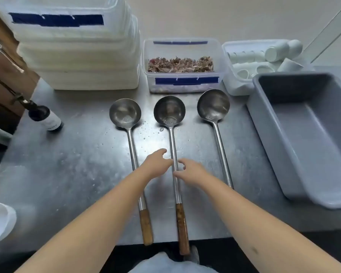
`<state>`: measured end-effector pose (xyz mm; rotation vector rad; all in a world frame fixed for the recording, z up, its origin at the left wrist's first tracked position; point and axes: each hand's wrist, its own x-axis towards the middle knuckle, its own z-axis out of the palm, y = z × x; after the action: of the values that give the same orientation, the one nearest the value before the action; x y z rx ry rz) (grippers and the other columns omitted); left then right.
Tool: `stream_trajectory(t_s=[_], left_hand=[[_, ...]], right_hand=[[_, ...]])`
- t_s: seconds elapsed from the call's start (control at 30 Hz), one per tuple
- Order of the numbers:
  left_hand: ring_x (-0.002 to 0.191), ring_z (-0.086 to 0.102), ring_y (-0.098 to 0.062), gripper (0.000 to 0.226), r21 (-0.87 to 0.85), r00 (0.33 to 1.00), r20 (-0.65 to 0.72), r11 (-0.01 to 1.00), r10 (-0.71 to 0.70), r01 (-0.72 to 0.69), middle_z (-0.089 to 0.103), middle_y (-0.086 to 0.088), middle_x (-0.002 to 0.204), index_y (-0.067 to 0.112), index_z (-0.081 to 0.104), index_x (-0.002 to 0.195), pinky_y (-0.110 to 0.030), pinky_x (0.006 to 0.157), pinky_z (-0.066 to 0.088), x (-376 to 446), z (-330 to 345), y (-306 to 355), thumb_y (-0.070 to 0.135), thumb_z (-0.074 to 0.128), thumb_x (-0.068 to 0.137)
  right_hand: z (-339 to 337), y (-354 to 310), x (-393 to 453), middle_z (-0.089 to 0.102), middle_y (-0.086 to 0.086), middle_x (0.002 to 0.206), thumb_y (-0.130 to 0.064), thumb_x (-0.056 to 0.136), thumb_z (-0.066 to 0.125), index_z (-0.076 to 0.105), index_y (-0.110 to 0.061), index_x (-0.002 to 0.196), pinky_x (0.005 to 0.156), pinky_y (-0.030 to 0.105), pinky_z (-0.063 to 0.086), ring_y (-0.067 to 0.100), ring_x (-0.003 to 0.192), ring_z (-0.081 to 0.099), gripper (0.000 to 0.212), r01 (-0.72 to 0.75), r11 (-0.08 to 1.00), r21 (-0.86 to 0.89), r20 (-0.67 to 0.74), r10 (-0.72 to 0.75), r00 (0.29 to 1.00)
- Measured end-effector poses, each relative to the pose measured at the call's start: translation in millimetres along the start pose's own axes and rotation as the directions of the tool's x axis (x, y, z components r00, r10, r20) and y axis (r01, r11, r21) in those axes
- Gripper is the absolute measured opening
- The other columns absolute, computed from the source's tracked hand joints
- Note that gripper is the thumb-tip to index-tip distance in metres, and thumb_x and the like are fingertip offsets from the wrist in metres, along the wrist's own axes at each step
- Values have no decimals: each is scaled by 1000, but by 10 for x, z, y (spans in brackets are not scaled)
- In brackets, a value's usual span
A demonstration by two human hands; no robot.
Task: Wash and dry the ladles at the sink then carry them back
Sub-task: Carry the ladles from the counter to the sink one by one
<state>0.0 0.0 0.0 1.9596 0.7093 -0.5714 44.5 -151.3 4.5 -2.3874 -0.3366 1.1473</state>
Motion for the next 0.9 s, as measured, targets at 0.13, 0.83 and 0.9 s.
stream_trajectory(t_s=[0.13, 0.83, 0.9], left_hand=[[63, 59, -22, 58, -237, 994, 46, 965, -102, 110, 62, -9, 98, 18, 40, 142, -26, 52, 45, 263, 60, -36, 25, 56, 86], [67, 60, -22, 23, -473, 959, 279, 861, -54, 186, 58, -9, 93, 17, 50, 116, -39, 66, 58, 762, 153, 152, 11, 56, 95], [74, 63, -24, 23, -507, 956, 289, 837, -59, 205, 61, -10, 97, 15, 50, 115, -42, 74, 59, 739, 182, 178, 9, 57, 94]], right_hand=[[156, 27, 208, 53, 6, 136, -36, 88, 64, 41, -18, 146, 80, 29, 48, 21, 106, 60, 64, -144, 970, 193, -14, 150, 989], [319, 138, 324, 62, 8, 77, -9, 98, 45, 57, -12, 79, 66, 33, 46, 16, 63, 55, 23, -128, 746, 653, -10, 178, 984], [303, 181, 260, 59, 4, 76, -10, 101, 43, 55, -13, 81, 58, 27, 46, 12, 60, 54, 23, -147, 680, 718, 17, 194, 981]])
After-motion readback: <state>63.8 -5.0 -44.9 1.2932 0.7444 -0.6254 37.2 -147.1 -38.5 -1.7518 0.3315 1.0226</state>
